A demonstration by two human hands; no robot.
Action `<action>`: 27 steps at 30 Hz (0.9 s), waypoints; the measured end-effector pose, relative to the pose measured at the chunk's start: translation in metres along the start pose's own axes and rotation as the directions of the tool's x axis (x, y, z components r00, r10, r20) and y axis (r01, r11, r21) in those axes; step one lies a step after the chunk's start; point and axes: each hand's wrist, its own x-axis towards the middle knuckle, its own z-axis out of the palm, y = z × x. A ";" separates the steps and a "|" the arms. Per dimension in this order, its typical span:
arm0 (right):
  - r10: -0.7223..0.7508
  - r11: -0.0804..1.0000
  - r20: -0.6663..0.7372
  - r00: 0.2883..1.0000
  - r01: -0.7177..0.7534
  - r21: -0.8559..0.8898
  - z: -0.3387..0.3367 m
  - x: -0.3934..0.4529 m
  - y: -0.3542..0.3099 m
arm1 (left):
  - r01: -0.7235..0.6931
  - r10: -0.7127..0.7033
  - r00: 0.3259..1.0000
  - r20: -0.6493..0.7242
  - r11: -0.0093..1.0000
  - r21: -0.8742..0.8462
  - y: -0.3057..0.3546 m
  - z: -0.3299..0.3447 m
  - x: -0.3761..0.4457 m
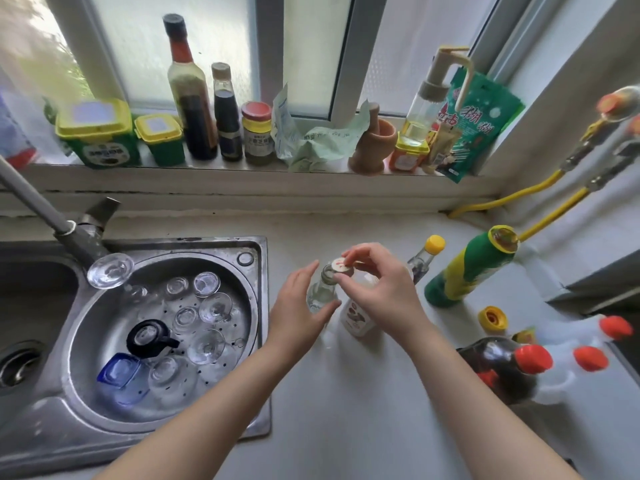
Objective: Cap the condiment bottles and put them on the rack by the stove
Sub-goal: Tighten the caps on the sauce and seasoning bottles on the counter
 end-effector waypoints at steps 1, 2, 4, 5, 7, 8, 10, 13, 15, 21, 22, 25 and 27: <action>-0.028 0.998 0.018 0.999 0.029 -0.058 0.003 0.005 0.001 | -0.008 0.008 1.000 0.002 1.000 0.001 0.001 0.001 0.003; -0.046 0.992 0.041 0.998 0.050 -0.117 0.005 0.010 0.002 | -0.018 0.018 1.000 0.001 1.000 -0.001 0.002 0.001 0.005; -0.046 0.981 0.108 0.993 0.065 -0.184 0.005 0.017 0.007 | -0.017 0.017 1.000 0.001 1.000 -0.025 0.005 0.001 0.007; -0.046 0.977 0.151 0.987 0.076 -0.201 0.003 0.019 0.009 | -0.016 0.016 1.000 0.001 0.999 -0.040 0.006 0.001 0.008; -0.089 0.954 0.237 0.967 0.151 -0.259 0.000 0.021 0.011 | -0.022 0.022 1.000 0.002 0.998 -0.055 0.006 0.001 0.008; -0.112 0.938 0.275 0.955 0.193 -0.289 -0.001 0.022 0.012 | -0.019 0.019 1.000 0.003 0.998 -0.054 0.006 0.000 0.008; -0.136 0.904 0.337 0.932 0.256 -0.343 -0.003 0.027 0.010 | 0.017 -0.016 1.000 0.013 0.998 -0.063 0.005 0.000 0.009; -0.149 0.836 0.435 0.888 0.347 -0.424 -0.007 0.035 0.004 | 0.067 -0.065 0.997 0.029 0.994 -0.090 0.002 0.001 0.010; -0.144 0.783 0.500 0.854 0.408 -0.470 -0.008 0.040 -0.002 | 0.074 -0.072 0.997 0.029 0.992 -0.101 0.001 0.001 0.012; -0.004 0.667 0.625 0.780 0.468 -0.580 -0.006 0.057 -0.017 | 0.071 -0.067 0.997 0.042 0.993 -0.090 0.002 0.000 0.013; 0.016 0.660 0.635 0.772 0.469 -0.587 -0.006 0.059 -0.019 | 0.069 -0.066 0.997 0.044 0.994 -0.087 0.001 0.000 0.013; 0.019 0.671 0.662 0.749 0.481 -0.564 -0.007 0.061 -0.020 | 0.060 -0.057 0.997 0.043 0.995 -0.080 0.000 -0.001 0.014; -0.014 0.678 0.676 0.736 0.504 -0.535 -0.009 0.061 -0.018 | 0.067 -0.064 0.997 0.043 0.994 -0.080 -0.001 -0.002 0.015</action>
